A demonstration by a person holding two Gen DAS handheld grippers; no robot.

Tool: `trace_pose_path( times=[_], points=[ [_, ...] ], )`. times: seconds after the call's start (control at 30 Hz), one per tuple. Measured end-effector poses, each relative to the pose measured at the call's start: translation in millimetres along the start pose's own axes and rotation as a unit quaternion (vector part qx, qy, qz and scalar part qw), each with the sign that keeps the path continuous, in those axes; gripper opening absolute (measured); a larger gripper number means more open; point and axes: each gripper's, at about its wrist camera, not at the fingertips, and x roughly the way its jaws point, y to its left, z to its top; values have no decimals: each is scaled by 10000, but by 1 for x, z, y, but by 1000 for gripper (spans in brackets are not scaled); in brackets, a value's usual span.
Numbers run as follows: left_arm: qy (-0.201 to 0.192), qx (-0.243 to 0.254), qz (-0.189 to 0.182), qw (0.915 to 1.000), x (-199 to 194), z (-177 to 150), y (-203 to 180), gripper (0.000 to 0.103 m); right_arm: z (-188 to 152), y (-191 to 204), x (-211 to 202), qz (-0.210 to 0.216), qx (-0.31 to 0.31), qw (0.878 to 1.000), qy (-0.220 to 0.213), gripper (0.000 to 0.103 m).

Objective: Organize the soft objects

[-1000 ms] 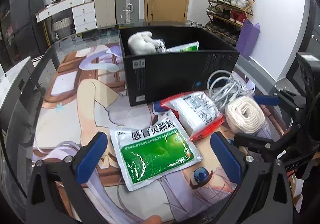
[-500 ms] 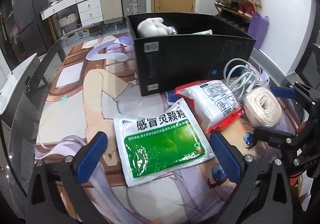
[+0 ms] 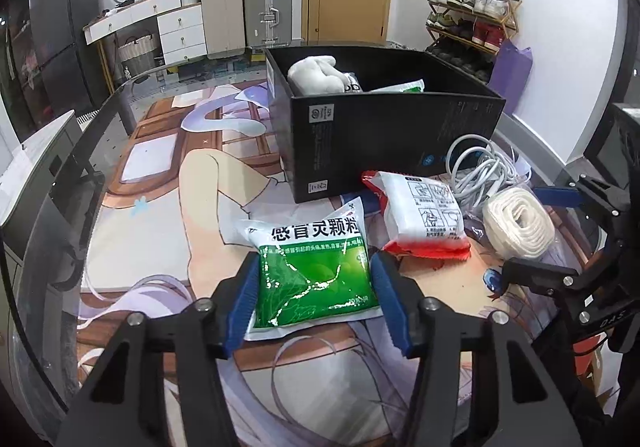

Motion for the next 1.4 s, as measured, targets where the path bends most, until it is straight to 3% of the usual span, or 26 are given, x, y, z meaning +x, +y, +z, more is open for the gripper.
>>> trace_pose_path(
  times=[0.1,0.3,0.6,0.67,0.87,1.03,1.13,1.27,1.4],
  points=[
    [-54,-67,-23,10000,-3,1,3,48,0,0,-1,27,-15,10000,0,102],
    [2,-154,-27,9999,0,0,8,49,0,-1,-1,32,-19,10000,-2,102],
    [188,-235,-97,9995,2,2,10,69,-1,-1,-1,34,-21,10000,-6,102],
    [113,-189,-43,9997,-2,2,10,90,-1,-1,-1,42,-23,10000,-10,102],
    [231,-56,-105,9997,2,2,5,97,-1,-1,-1,39,-28,10000,-15,102],
    [309,216,137,9992,13,0,-6,99,-1,-1,0,39,-31,10000,-19,102],
    [278,123,180,9994,14,2,-2,91,-1,-1,-1,42,-29,10000,-21,102],
    [190,142,196,9995,11,6,1,61,-1,-1,-1,43,-32,10000,-10,102],
    [69,168,200,9996,8,3,3,47,-1,-1,-1,44,-34,10000,-11,102]
  ],
)
